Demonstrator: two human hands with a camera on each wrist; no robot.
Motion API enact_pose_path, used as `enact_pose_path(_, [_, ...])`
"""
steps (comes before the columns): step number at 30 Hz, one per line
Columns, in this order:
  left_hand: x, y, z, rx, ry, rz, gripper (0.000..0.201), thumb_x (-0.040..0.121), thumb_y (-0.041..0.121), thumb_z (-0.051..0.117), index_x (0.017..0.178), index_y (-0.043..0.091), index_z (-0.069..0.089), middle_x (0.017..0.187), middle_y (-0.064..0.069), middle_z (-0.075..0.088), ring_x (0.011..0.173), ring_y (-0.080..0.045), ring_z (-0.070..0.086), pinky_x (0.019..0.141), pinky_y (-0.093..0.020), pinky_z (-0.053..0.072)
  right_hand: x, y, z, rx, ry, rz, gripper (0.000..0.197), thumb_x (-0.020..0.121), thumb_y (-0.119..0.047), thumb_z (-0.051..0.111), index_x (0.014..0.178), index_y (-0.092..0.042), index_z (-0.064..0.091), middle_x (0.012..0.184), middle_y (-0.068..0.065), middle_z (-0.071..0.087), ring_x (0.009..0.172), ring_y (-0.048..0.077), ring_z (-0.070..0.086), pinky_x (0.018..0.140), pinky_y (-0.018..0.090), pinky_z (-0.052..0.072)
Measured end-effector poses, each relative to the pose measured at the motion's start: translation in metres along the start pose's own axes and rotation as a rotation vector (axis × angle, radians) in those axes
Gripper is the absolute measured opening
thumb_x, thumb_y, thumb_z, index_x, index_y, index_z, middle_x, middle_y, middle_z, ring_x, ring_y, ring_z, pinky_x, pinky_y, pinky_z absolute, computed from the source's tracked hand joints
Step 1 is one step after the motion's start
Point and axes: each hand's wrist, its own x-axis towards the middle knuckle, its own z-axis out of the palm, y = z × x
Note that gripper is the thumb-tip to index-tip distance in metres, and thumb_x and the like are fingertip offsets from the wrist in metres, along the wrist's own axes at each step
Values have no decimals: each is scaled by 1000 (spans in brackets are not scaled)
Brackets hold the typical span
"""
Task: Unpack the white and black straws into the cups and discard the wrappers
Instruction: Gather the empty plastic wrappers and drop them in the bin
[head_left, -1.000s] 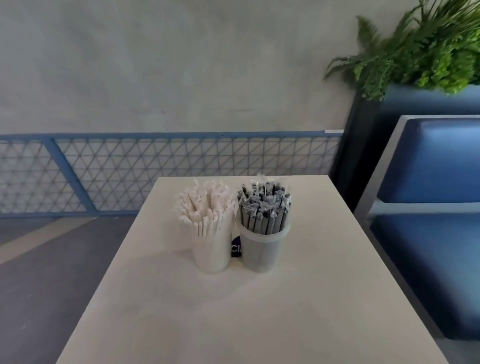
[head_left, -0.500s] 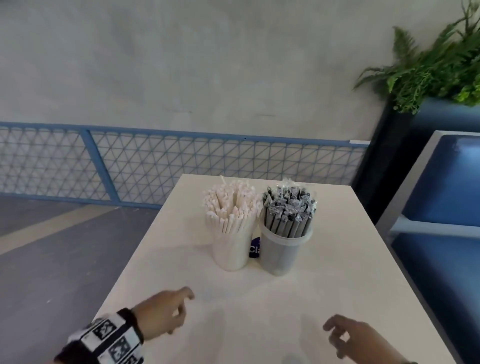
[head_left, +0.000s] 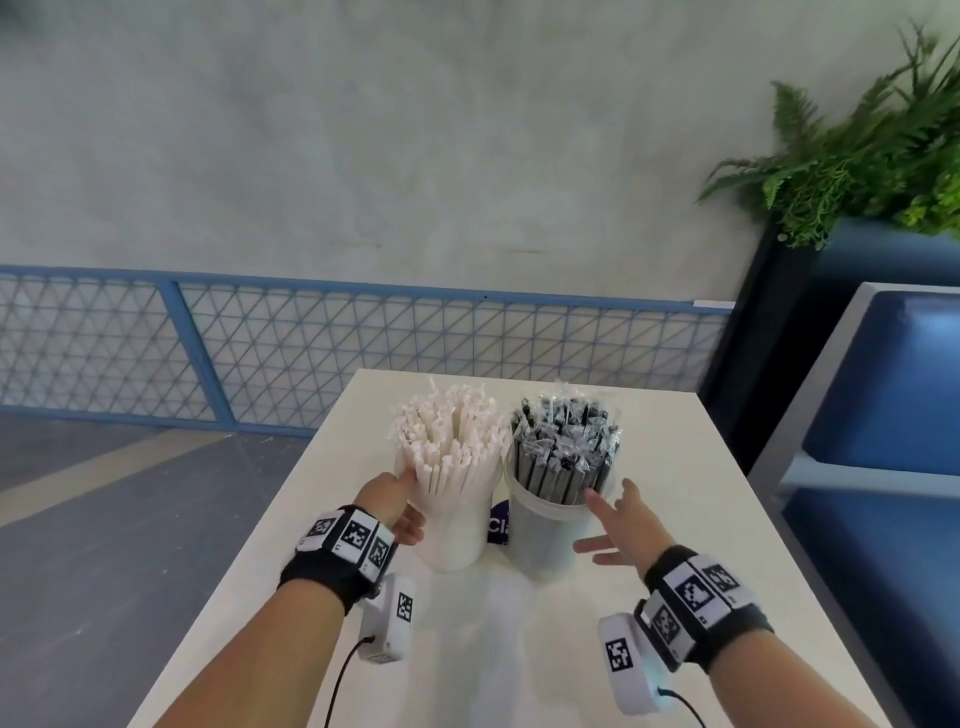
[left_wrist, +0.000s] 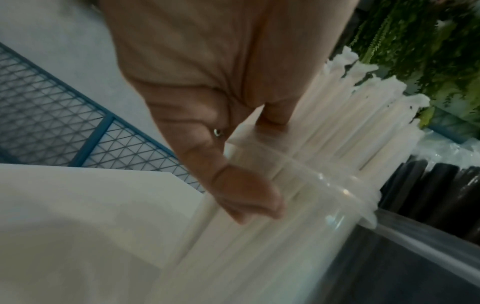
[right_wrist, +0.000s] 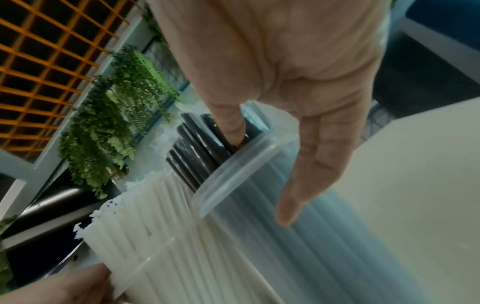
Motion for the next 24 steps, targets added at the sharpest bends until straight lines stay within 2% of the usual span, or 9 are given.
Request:
enact_pose_path(3, [6, 2, 4, -50, -8, -13, 49, 100, 30, 33, 113, -16, 45, 63, -21, 60, 35, -21, 57, 35, -22, 47, 5, 0, 8, 237, -35, 82, 54, 96, -19, 47, 141, -13, 18, 143, 19, 34, 74, 35, 68, 70, 40, 57])
enact_pose_path(6, [7, 4, 7, -91, -3, -4, 43, 101, 28, 32, 103, -12, 47, 58, -20, 61, 33, -19, 57, 35, -21, 47, 13, 3, 13, 407, -8, 60, 28, 95, -5, 39, 123, -7, 32, 129, 24, 44, 76, 40, 68, 67, 38, 57])
enact_pose_path(9, [13, 7, 9, -128, -7, 18, 43, 100, 25, 33, 104, -15, 49, 61, -23, 60, 33, -19, 57, 35, -21, 46, 23, 4, 15, 511, 11, 42, 29, 93, 2, 36, 122, -1, 36, 126, 28, 46, 71, 39, 69, 56, 34, 59])
enact_pose_path(14, [31, 26, 15, -163, 1, 63, 40, 100, 22, 34, 93, -13, 51, 49, -18, 60, 30, -17, 55, 33, -19, 45, 47, -7, 12, 630, 27, 17, 18, 91, 5, 37, 106, -4, 39, 128, 32, 46, 86, 47, 65, 58, 34, 60])
enact_pose_path(16, [43, 37, 18, -165, -2, 69, 39, 100, 22, 33, 88, -10, 51, 53, -20, 60, 31, -17, 56, 34, -20, 45, 60, -16, 10, 626, 43, 5, 15, 92, 5, 35, 104, -4, 39, 127, 36, 45, 93, 48, 63, 55, 30, 59])
enact_pose_path(20, [73, 55, 25, -211, 33, 73, 41, 100, 20, 33, 75, -7, 51, 39, -12, 60, 30, -17, 56, 33, -19, 45, 93, -34, 10, 613, 71, -54, 18, 91, 9, 32, 86, -8, 37, 127, 36, 44, 87, 48, 62, 51, 28, 58])
enact_pose_path(22, [87, 63, 29, -257, 48, 76, 40, 100, 19, 33, 74, -6, 50, 37, -11, 59, 29, -16, 55, 31, -18, 43, 111, -40, 9, 606, 104, -54, 17, 92, 8, 32, 88, -7, 37, 125, 34, 45, 88, 48, 62, 51, 28, 58])
enact_pose_path(24, [100, 70, 33, -273, 55, 78, 38, 99, 19, 33, 77, -7, 51, 37, -10, 59, 29, -16, 56, 31, -18, 43, 127, -45, 9, 604, 105, -45, 15, 92, 8, 33, 100, -4, 39, 124, 34, 45, 83, 45, 64, 49, 26, 57])
